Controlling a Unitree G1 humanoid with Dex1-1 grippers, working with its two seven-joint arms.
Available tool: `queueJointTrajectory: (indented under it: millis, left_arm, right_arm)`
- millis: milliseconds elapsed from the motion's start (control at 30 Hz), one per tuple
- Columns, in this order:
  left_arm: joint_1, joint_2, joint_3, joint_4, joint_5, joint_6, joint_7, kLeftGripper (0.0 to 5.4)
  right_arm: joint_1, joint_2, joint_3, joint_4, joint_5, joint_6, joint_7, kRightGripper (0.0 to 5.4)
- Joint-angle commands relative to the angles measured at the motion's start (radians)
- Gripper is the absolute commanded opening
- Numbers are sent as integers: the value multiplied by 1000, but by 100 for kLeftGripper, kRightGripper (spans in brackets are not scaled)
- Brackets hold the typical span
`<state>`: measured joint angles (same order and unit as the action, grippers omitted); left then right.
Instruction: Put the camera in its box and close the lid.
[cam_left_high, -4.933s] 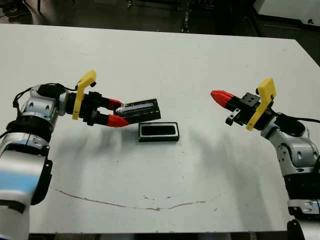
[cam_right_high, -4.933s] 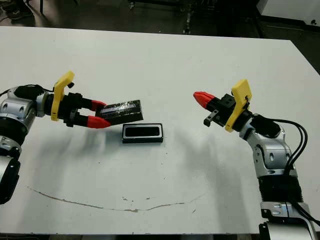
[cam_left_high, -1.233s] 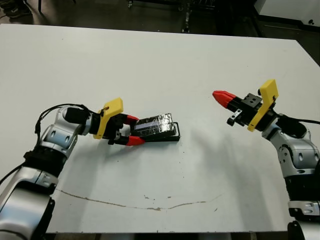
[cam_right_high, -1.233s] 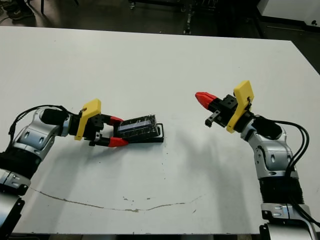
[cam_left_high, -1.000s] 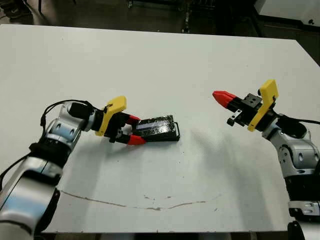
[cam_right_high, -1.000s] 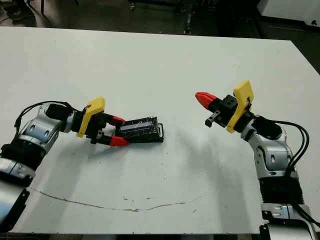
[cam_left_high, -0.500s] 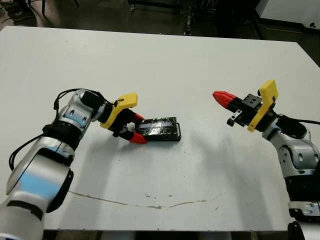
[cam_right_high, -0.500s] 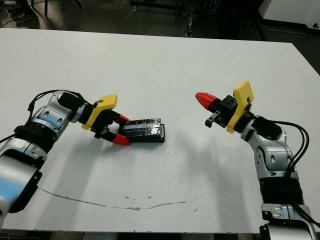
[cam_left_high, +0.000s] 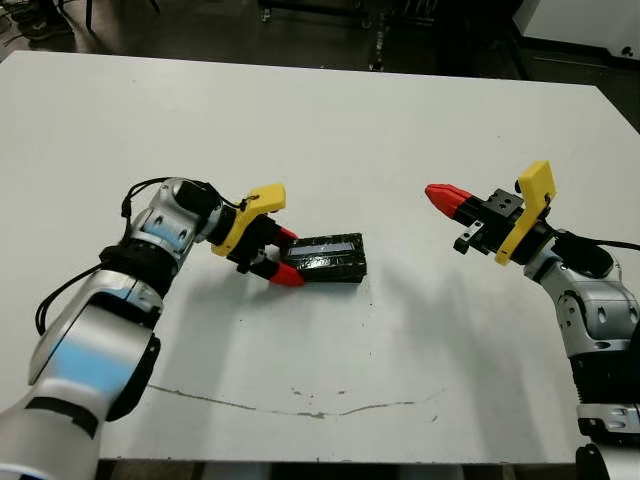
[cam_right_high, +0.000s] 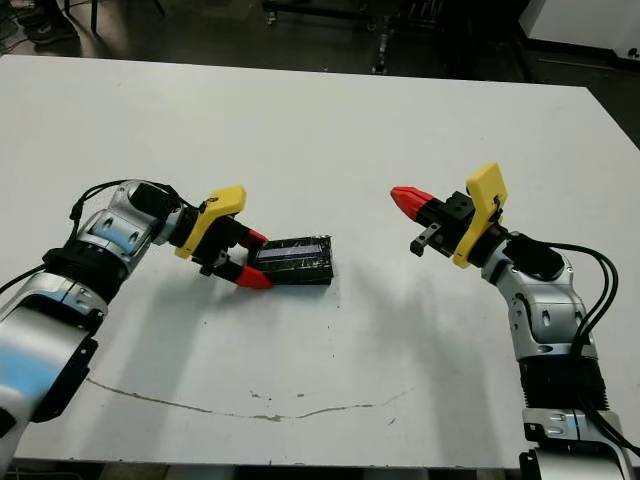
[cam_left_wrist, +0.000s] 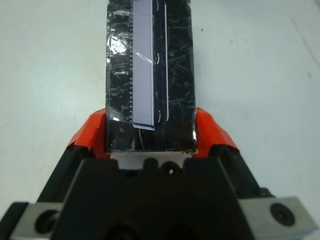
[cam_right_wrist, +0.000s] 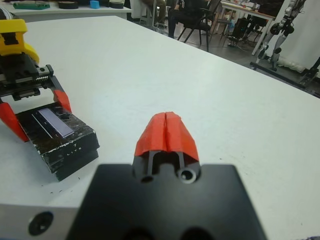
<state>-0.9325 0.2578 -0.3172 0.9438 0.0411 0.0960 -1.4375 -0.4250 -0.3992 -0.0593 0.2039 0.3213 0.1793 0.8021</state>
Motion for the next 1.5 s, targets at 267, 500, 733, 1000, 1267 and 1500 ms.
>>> queueJointTrajectory:
  millis: [267,500,733,1000,1267,1500]
  left_arm:
    - [-98,-78,36,-55,-31,178,-28,318]
    - [-135,-66,-34,-85,50,143,-15,318]
    - [-120,-73,-113,-120,130,89,-1,318]
    - [-34,-20,-191,-276,199,-20,47,318]
    - [59,19,-228,-391,260,44,193,347]
    - [74,43,-254,-404,299,48,246,447]
  right_arm:
    - [9,-15,-8,2,-7,-18,1,0]
    - [7,-16,-5,2,-16,-24,-7,0]
    - [12,-14,-11,1,-10,-23,-10,0]
    - [20,-17,-21,-6,-2,-10,-12,0]
    - [30,-11,-29,-18,5,0,-14,0]
    - [36,-14,-31,-33,15,24,-16,0]
